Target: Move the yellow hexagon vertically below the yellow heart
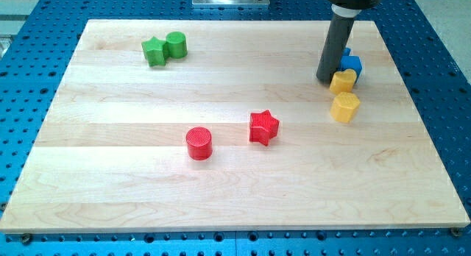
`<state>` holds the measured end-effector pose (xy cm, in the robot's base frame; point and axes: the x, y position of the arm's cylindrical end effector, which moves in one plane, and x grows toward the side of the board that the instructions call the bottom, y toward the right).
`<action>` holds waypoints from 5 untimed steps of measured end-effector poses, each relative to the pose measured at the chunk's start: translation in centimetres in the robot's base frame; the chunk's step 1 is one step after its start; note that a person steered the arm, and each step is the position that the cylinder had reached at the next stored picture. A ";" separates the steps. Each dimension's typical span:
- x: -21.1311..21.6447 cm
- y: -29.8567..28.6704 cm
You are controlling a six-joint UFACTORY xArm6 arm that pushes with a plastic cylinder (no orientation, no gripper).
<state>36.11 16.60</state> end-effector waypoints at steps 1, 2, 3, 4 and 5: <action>2.5 0.2; 2.8 -1.2; 5.3 -4.6; 7.4 -3.7; 7.4 -1.4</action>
